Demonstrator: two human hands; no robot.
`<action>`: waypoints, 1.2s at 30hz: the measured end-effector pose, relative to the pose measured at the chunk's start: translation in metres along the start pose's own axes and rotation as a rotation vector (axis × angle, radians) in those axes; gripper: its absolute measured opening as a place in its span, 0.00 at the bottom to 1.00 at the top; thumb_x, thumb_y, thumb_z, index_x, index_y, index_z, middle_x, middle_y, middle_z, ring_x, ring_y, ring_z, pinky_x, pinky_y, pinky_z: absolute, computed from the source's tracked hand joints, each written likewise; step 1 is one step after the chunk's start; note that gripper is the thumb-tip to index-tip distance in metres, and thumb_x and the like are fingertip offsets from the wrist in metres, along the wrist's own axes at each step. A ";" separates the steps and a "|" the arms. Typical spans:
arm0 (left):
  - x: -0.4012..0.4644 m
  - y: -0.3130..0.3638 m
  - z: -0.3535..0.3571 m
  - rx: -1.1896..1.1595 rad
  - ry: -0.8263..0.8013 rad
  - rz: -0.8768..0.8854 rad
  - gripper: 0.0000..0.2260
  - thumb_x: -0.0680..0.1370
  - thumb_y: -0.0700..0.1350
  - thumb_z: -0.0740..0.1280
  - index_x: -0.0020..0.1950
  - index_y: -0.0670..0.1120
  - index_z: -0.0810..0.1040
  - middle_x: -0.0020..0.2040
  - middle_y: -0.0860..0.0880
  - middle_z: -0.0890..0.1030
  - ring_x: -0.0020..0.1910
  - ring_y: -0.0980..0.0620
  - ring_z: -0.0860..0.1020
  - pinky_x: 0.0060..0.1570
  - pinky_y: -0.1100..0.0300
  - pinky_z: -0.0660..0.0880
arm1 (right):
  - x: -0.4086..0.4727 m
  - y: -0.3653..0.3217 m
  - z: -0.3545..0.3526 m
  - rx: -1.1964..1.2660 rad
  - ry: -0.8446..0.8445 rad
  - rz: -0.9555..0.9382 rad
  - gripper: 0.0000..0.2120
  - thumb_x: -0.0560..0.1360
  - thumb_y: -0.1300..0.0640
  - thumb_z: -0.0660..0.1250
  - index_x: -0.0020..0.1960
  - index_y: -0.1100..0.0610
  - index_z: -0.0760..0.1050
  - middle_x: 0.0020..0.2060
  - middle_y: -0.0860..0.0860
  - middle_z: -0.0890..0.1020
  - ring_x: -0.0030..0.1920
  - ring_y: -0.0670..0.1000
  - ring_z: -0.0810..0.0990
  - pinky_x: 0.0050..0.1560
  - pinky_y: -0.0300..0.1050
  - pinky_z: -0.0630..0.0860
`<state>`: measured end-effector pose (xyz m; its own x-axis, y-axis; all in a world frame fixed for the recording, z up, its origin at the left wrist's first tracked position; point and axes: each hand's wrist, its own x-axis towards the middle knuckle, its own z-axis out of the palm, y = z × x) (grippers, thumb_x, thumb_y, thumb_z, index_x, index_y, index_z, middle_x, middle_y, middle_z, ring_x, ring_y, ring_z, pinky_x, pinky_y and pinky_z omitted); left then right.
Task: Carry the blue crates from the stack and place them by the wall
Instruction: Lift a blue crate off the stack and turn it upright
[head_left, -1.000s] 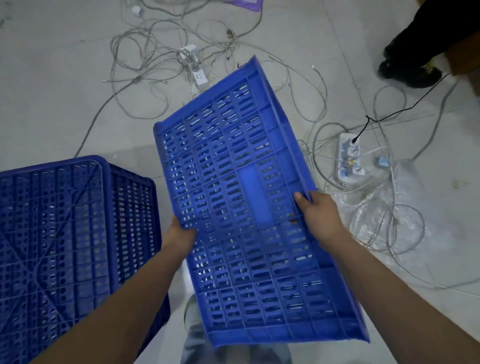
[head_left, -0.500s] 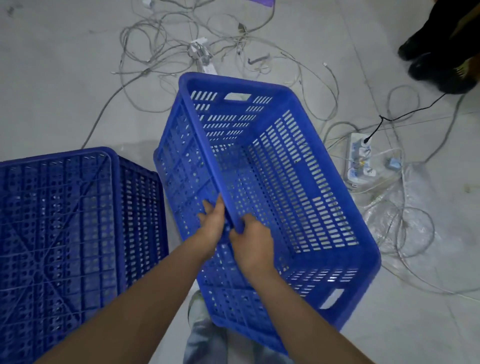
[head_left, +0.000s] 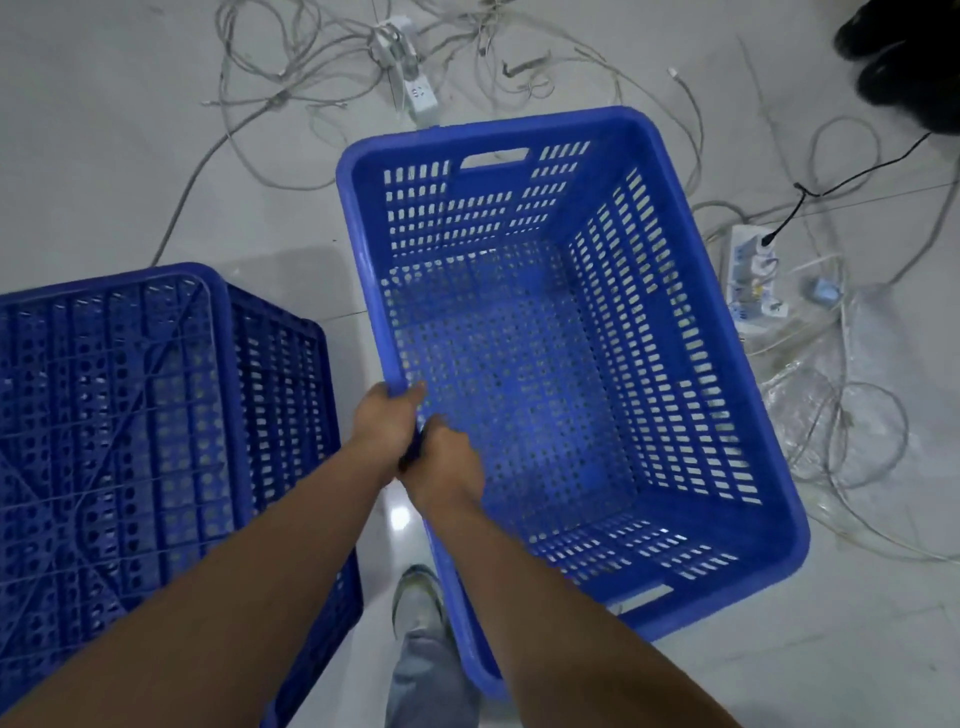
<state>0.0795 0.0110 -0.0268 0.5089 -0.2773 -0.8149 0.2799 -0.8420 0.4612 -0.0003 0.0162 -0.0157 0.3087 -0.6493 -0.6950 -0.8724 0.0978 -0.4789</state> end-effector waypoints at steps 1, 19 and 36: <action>0.006 -0.003 0.002 0.108 0.035 0.011 0.13 0.77 0.47 0.66 0.56 0.40 0.76 0.56 0.39 0.80 0.54 0.39 0.79 0.58 0.44 0.76 | 0.004 0.006 0.007 -0.052 -0.011 -0.004 0.16 0.74 0.55 0.66 0.59 0.60 0.72 0.56 0.59 0.80 0.57 0.60 0.79 0.54 0.49 0.75; 0.036 0.019 -0.007 2.056 -0.360 0.691 0.24 0.80 0.46 0.60 0.76 0.53 0.60 0.78 0.50 0.60 0.78 0.48 0.52 0.75 0.43 0.40 | 0.009 0.065 0.039 -0.296 -0.296 0.102 0.25 0.76 0.56 0.64 0.71 0.57 0.61 0.65 0.59 0.73 0.65 0.60 0.74 0.64 0.51 0.71; -0.013 -0.033 0.022 1.924 -0.179 0.932 0.21 0.47 0.53 0.81 0.37 0.49 0.86 0.32 0.46 0.84 0.35 0.45 0.83 0.47 0.45 0.80 | -0.023 0.135 0.006 -0.672 -0.286 -0.141 0.22 0.76 0.62 0.61 0.69 0.58 0.64 0.62 0.59 0.77 0.64 0.60 0.76 0.64 0.54 0.72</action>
<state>0.0459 0.0325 -0.0395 -0.1215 -0.7142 -0.6893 -0.9607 0.2592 -0.0992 -0.1224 0.0484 -0.0675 0.4414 -0.3905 -0.8079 -0.8324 -0.5143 -0.2063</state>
